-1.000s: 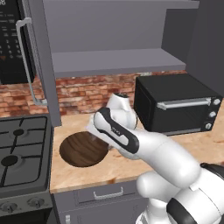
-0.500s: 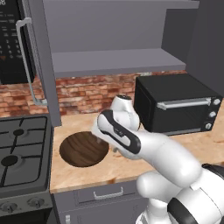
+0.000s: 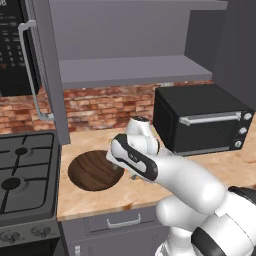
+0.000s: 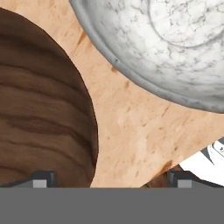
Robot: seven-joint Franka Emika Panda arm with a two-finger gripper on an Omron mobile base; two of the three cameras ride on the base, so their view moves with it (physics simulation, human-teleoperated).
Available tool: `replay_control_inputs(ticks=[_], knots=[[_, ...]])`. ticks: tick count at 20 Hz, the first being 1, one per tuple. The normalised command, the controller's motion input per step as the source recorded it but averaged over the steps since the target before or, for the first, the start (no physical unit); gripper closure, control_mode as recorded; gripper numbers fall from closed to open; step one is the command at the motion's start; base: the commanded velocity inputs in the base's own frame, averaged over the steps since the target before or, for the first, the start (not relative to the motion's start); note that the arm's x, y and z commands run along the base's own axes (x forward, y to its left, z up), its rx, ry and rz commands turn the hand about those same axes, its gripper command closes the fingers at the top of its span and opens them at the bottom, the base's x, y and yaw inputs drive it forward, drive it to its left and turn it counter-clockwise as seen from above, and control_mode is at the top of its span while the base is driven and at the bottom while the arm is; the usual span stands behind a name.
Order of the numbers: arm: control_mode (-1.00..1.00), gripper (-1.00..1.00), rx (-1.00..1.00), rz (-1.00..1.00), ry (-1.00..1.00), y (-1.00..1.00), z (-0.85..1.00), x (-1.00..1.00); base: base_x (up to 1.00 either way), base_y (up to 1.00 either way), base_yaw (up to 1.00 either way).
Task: Open the cabinet. Pick the bowls from the counter and place them in the cabinet. Then close the cabinet.
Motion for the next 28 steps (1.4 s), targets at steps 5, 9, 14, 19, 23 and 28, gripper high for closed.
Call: replay_control_inputs(ticks=[5,9,14,19,23,28], knots=[[-1.00,-1.00,-0.03,0.00,0.00,0.00,-0.26,0.00,0.00,0.00,0.00],[-1.00,-1.00,0.00,0.00,0.00,0.00,-0.22,0.00,0.00,0.00,0.00],[-1.00,-1.00,0.00,0.00,0.00,0.00,-0.15,0.02,0.00,0.00,0.00],[-1.00,-1.00,0.00,0.00,0.00,0.00,-0.07,0.04,0.00,0.00,0.00],[-1.00,-1.00,0.00,0.00,0.00,0.00,-0.04,0.08,0.00,0.00,0.00],[-1.00,-1.00,0.00,-0.01,0.00,0.10,-0.13,0.18,0.00,0.00,0.00]])
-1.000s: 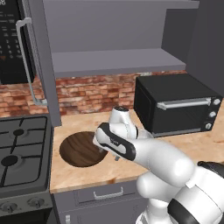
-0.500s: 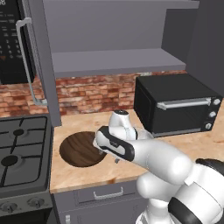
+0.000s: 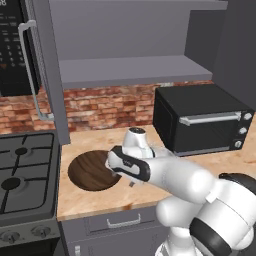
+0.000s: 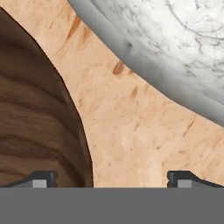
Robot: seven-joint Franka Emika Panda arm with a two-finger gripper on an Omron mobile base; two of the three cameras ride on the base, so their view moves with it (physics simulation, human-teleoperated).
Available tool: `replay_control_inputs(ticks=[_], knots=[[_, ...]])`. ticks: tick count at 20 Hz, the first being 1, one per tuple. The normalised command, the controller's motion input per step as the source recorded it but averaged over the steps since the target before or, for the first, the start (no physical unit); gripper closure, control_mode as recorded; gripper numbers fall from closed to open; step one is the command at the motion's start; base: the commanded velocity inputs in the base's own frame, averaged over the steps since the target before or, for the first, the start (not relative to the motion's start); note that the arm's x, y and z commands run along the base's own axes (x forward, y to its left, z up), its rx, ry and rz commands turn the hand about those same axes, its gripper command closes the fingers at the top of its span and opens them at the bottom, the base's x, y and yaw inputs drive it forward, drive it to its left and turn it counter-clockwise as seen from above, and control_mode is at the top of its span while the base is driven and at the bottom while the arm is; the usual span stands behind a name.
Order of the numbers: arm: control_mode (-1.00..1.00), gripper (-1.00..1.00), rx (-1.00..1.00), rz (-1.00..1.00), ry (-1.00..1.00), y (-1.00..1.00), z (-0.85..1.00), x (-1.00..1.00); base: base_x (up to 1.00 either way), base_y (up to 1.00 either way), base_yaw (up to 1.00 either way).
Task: Open the cabinet. Pick the bowls from the counter and place them in the cabinet. Then close the cabinet.
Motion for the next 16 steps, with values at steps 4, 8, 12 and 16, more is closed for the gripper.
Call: replay_control_inputs(ticks=[4,8,12,16], knots=[[-1.00,-1.00,0.00,-0.02,0.00,0.12,-0.14,0.24,0.00,0.00,0.00],[-1.00,-1.00,0.00,-0.02,0.00,0.13,-0.14,0.21,0.00,0.00,0.00],[-1.00,-1.00,0.00,-0.02,0.01,0.10,-0.10,0.20,0.00,0.00,0.00],[-1.00,-1.00,0.00,-0.02,0.00,0.08,-0.12,0.15,0.00,0.00,0.00]])
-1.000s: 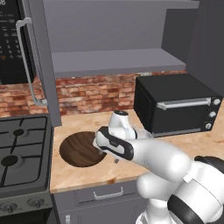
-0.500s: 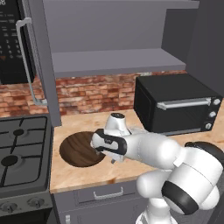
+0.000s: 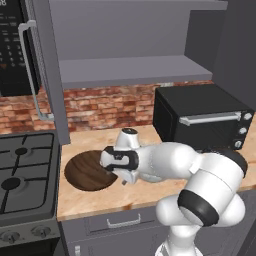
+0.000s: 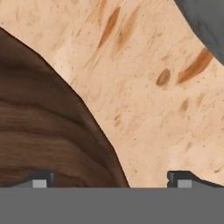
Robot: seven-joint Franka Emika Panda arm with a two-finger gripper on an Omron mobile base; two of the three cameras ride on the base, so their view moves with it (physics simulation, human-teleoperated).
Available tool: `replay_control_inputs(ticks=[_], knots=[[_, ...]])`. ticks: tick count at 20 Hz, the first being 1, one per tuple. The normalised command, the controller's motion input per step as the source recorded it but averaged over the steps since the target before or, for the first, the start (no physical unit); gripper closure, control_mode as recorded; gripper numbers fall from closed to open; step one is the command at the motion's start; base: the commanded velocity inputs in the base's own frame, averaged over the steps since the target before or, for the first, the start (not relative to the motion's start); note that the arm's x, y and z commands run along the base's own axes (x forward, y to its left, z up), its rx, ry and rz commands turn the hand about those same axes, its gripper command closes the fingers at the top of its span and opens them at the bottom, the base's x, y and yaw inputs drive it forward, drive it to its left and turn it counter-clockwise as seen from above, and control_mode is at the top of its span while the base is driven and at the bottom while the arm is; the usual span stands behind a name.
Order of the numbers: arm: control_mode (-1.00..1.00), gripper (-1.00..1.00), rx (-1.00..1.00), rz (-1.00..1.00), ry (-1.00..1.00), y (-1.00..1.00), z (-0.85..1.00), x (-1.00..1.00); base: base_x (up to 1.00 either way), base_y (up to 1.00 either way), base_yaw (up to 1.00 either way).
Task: Open the cabinet. Pick the bowls from the counter and place them in the cabinet. Then close the cabinet.
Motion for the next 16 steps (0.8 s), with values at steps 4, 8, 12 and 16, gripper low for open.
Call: replay_control_inputs(ticks=[4,8,12,16], knots=[[-1.00,1.00,0.00,-0.03,0.00,0.04,-0.19,0.04,0.00,0.00,0.00],[-1.00,1.00,0.00,-0.01,0.00,0.00,-0.03,0.00,0.00,0.00,0.00],[-1.00,1.00,0.00,0.00,-0.05,0.02,0.00,-0.24,0.00,0.00,0.00],[-1.00,1.00,0.00,0.00,-0.11,0.00,0.24,-0.37,0.00,0.00,0.00]])
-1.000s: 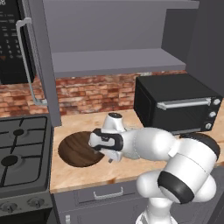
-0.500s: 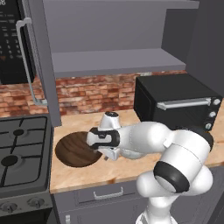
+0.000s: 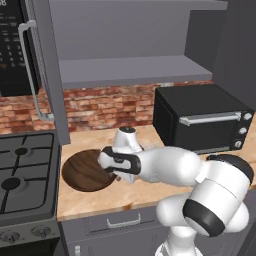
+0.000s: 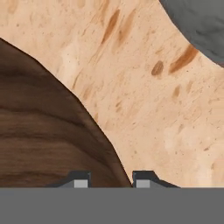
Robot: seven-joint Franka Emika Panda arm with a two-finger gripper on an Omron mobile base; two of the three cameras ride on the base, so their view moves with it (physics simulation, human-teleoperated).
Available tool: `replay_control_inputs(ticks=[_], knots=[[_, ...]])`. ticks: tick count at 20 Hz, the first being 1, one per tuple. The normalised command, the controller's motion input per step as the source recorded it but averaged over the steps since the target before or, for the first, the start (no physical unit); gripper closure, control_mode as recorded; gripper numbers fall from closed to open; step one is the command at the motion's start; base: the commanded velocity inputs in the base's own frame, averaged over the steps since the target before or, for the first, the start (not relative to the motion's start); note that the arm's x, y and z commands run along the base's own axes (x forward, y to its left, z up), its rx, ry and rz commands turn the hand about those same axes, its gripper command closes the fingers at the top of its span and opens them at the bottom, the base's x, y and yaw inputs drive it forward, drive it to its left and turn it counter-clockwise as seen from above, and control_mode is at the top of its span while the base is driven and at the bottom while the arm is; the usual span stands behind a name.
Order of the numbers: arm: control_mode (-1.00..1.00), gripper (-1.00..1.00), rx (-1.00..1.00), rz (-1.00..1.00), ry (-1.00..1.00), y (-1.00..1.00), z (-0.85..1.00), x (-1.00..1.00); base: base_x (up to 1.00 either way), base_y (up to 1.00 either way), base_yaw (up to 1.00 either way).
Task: Open the cabinet. Pick the bowls from the counter and place them in the cabinet. Then close the cabinet.
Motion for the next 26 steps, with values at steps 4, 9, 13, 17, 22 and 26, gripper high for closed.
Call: replay_control_inputs(ticks=[4,9,13,17,22,26], knots=[[-1.00,1.00,0.00,0.00,-0.12,0.00,0.43,-0.31,0.00,0.00,0.00],[-1.00,1.00,0.00,0.00,-0.02,-0.05,0.53,-0.14,0.00,0.00,0.00],[-1.00,1.00,0.00,0.00,-0.01,-0.14,0.52,-0.12,0.00,0.00,0.00],[-1.00,1.00,0.00,0.00,0.00,-0.16,0.48,-0.08,0.00,0.00,0.00],[-1.00,1.00,0.00,0.00,0.00,-0.11,0.42,-0.04,0.00,0.00,0.00],[-1.00,1.00,0.00,0.00,-0.04,-0.09,0.43,0.00,0.00,0.00,0.00]])
